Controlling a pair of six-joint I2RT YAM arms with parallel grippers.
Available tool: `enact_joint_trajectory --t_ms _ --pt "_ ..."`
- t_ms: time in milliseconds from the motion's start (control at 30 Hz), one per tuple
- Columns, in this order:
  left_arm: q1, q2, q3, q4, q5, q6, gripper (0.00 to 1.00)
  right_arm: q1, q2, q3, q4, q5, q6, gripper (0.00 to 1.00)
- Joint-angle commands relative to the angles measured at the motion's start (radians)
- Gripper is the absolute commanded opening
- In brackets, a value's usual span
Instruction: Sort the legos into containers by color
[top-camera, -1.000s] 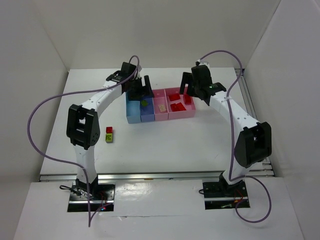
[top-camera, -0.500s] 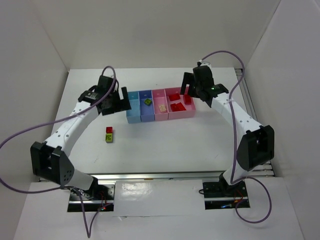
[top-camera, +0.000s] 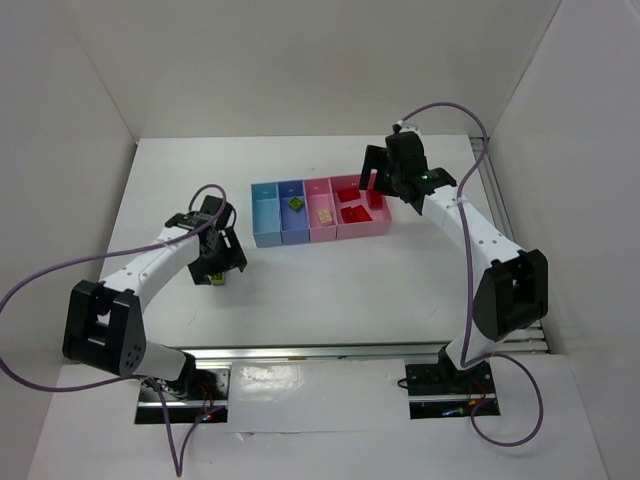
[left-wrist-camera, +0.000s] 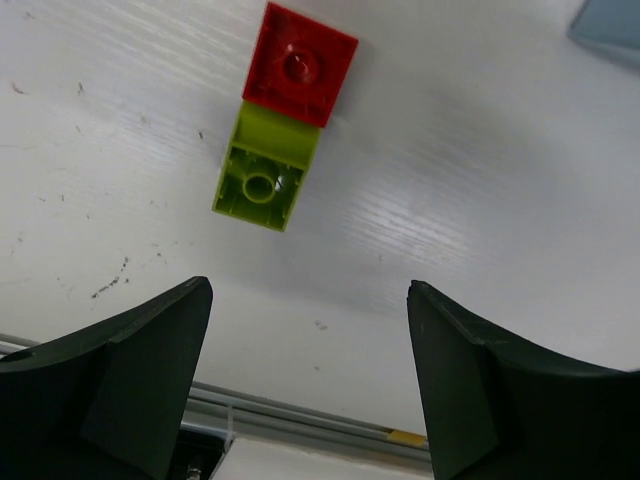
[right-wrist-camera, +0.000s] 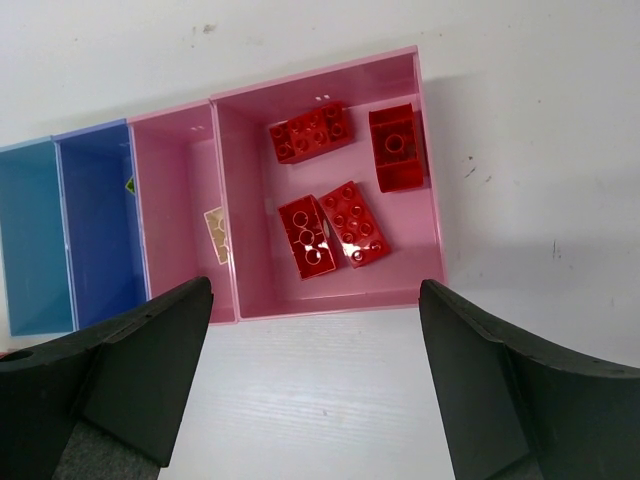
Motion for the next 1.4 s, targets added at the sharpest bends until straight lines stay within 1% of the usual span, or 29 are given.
enact_joint_trajectory --t_ms 0,33,133,267,333,367,467,500,533,600,700,733,767,833,900,933,967,1000,1067,1167,1300,1367 --pt "0.041 0.037 -0.009 0.032 -0.044 -0.027 0.89 0.006 0.003 0.013 0.038 0.006 0.003 0.91" --pt "0.052 0.037 -0.009 0.067 -0.044 -0.027 0.88 0.006 0.003 0.013 0.038 0.006 0.003 0.91" --pt "0.095 0.082 -0.018 0.104 0.003 -0.001 0.86 0.006 0.003 0.013 0.038 0.006 0.012 0.91" --pt "0.106 0.118 -0.018 0.146 0.003 0.033 0.85 0.006 0.003 0.013 0.029 0.006 0.012 0.91" --pt "0.115 0.143 -0.009 0.157 0.003 0.044 0.82 0.006 0.012 0.013 0.029 0.015 0.012 0.91" --pt "0.115 0.152 -0.009 0.157 0.003 0.053 0.77 0.006 0.012 0.013 0.020 0.015 0.012 0.91" --pt "0.115 0.164 -0.009 0.166 0.014 0.053 0.69 0.006 0.012 0.013 0.020 0.015 0.012 0.91" --pt "0.115 0.164 -0.009 0.166 0.023 0.053 0.63 0.006 0.012 0.013 0.020 0.015 0.012 0.91" --pt "0.115 0.164 -0.009 0.166 0.032 0.053 0.60 0.006 0.012 0.013 0.020 0.015 0.012 0.91" --pt "0.115 0.155 -0.018 0.180 0.065 0.062 0.60 0.006 0.012 0.013 0.020 0.015 0.012 0.91" --pt "0.115 0.155 -0.028 0.189 0.065 0.062 0.59 0.006 0.022 0.022 0.020 0.004 0.012 0.91" --pt "0.115 0.155 -0.028 0.189 0.065 0.062 0.58 0.006 0.022 0.022 0.020 0.004 0.012 0.91" --pt "0.115 0.155 -0.028 0.189 0.065 0.062 0.52 0.006 0.031 0.022 0.020 0.004 0.012 0.91" --pt "0.115 0.146 -0.028 0.189 0.065 0.062 0.49 0.006 0.031 0.022 0.029 -0.005 0.012 0.91" --pt "0.115 0.146 -0.028 0.189 0.056 0.062 0.49 0.006 0.031 0.022 0.029 -0.005 0.012 0.91" --pt "0.115 0.146 -0.028 0.189 0.056 0.071 0.51 0.006 0.031 0.022 0.029 -0.005 0.012 0.91" --pt "0.115 0.160 -0.028 0.189 0.056 0.071 0.55 0.006 0.031 0.022 0.029 -0.005 0.012 0.91" --pt "0.115 0.160 -0.028 0.189 0.056 0.080 0.62 0.006 0.031 0.022 0.029 -0.005 0.012 0.91" --pt "0.115 0.171 -0.028 0.189 0.056 0.080 0.67 0.006 0.031 0.022 0.029 -0.005 0.012 0.91" --pt "0.115 0.180 -0.028 0.189 0.056 0.080 0.67 0.006 0.031 0.022 0.029 -0.005 0.012 0.91" --pt "0.115 0.180 -0.028 0.198 0.056 0.080 0.57 0.006 0.031 0.022 0.029 -0.005 0.003 0.91" --pt "0.115 0.180 -0.037 0.198 0.056 0.080 0.56 0.006 0.031 0.022 0.029 -0.005 0.003 0.91"
